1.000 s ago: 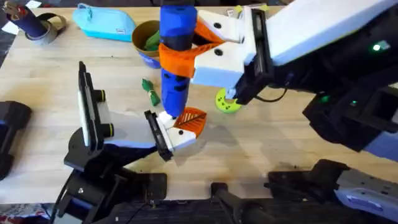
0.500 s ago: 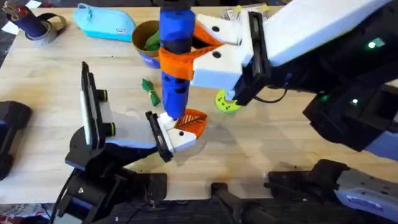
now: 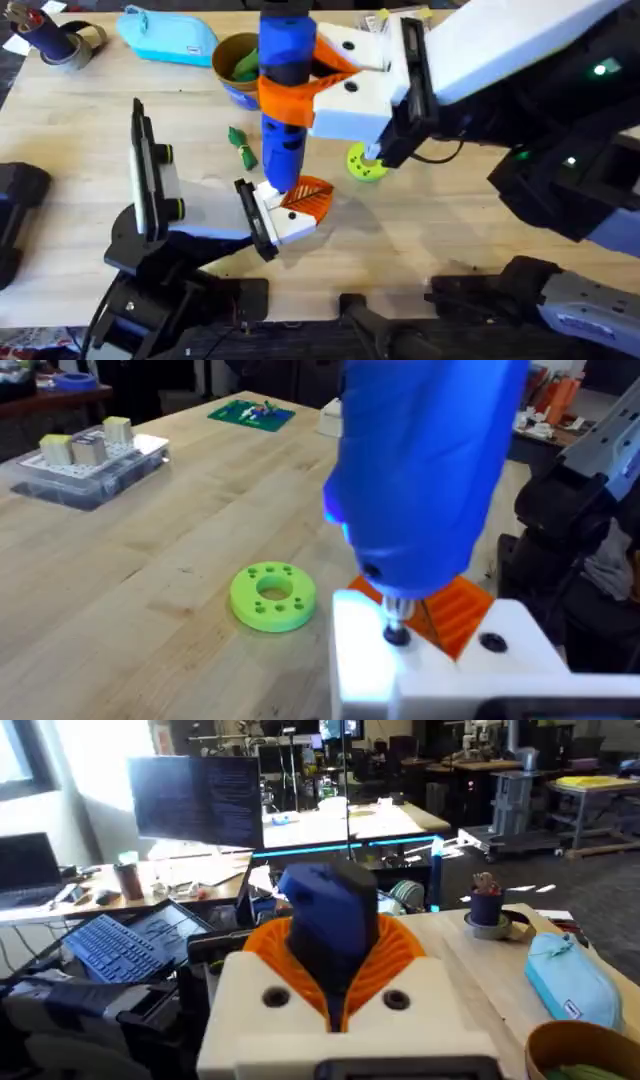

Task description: Pick up the gripper from the table and insert it into the empty holder that is missing its gripper. Then pick up a screw, insert it into the mounting hole, and use the screwdriver to tighten it. Finally, clean up the table by picking up the vegetable and placing it into the bucket.

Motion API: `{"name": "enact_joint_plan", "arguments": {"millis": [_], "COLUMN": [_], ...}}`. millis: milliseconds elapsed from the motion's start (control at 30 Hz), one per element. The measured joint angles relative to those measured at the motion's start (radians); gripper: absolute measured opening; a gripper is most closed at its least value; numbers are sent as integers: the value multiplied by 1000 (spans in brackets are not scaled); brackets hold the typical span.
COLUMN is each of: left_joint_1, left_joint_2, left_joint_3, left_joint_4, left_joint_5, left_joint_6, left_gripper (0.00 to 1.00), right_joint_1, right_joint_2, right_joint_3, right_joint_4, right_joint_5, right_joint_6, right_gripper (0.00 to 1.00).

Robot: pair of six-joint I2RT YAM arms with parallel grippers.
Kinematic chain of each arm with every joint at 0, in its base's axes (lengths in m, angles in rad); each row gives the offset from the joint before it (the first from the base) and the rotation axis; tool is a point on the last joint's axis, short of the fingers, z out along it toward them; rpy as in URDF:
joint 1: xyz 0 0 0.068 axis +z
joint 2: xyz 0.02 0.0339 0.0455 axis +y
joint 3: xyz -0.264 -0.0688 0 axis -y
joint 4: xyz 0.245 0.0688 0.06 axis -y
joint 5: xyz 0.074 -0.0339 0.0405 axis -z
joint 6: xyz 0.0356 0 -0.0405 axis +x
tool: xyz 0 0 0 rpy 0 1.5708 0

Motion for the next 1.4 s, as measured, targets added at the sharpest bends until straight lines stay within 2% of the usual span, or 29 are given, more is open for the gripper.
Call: {"name": "enact_joint_plan", "arguments": {"millis": [267,533,633,767,900,1000,1067,1167,1267,1400], "left_joint_1": [0,-7,-9,-9,-12,-10,-4,0,2,2], "left_joint_2": [-4,4,4,3,3,3,4,4,4,4], "left_joint_3": [2,6,5,7,13,16,18,17,17,22], "left_joint_4": [14,-15,-13,10,13,16,11,2,2,7], "left_joint_5": [-2,10,10,13,32,17,-11,-31,-43,-58], "left_joint_6": [12,-42,-40,-29,-21,-30,-65,-99,-120,-135], "left_gripper": [9,10,10,10,10,10,10,10,10,10], "right_joint_1": [-30,-57,-93,-122,-127,-130,-127,-120,-121,-132], "right_joint_2": [34,49,58,63,68,68,68,83,125,173], "right_joint_3": [-20,-20,-16,19,82,104,122,187,298,379], "right_joint_4": [163,114,131,156,53,-31,-98,-244,-421,-509], "right_joint_5": [-49,3,-76,-240,-286,-188,-110,-58,-74,-123], "right_joint_6": [38,257,231,165,133,166,218,255,270,240], "right_gripper": [44,42,44,45,44,44,42,44,43,43]}}
